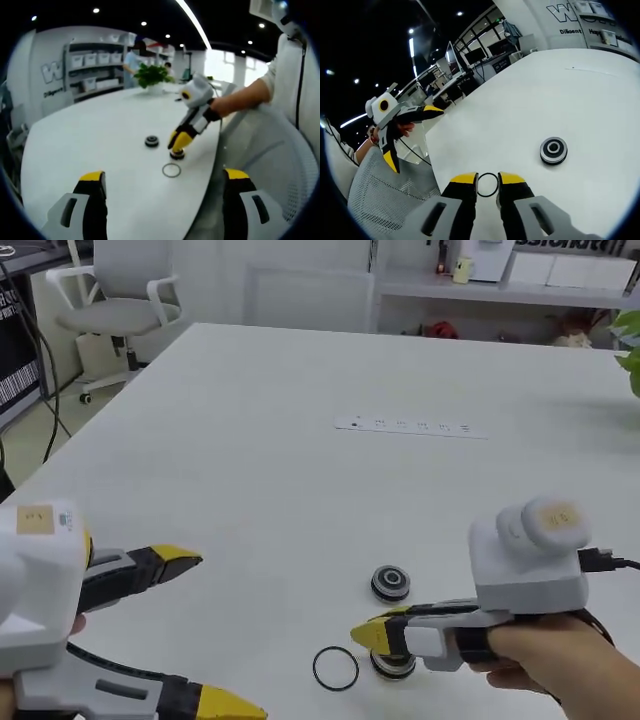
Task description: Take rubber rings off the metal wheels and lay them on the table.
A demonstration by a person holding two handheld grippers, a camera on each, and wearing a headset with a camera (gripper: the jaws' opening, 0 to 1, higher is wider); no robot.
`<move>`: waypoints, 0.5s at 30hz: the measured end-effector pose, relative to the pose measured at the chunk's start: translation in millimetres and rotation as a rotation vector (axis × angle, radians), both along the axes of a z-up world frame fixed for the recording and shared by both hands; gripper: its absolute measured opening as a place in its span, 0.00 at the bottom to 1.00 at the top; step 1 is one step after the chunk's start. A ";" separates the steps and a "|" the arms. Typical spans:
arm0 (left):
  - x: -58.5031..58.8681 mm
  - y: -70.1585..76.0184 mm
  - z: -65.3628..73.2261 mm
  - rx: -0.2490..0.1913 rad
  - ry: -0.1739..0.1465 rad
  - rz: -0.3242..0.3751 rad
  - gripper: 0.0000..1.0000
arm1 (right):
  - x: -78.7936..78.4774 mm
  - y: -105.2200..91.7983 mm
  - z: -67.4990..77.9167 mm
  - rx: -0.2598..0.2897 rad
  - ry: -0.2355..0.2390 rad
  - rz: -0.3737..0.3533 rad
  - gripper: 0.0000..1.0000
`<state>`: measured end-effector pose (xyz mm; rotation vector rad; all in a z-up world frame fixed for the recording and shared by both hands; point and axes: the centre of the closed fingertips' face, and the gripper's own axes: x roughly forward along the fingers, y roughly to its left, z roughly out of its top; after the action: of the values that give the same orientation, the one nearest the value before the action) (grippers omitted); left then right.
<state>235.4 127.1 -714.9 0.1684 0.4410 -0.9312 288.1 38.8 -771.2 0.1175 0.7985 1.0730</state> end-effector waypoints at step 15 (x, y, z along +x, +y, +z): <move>6.9 -17.6 29.8 0.014 -0.038 -0.052 0.95 | 25.1 -15.7 37.6 0.093 -0.072 -0.066 0.15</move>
<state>242.3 109.5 -685.1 0.2111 0.4099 -0.9747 313.2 23.1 -733.5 0.1819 0.6758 1.0467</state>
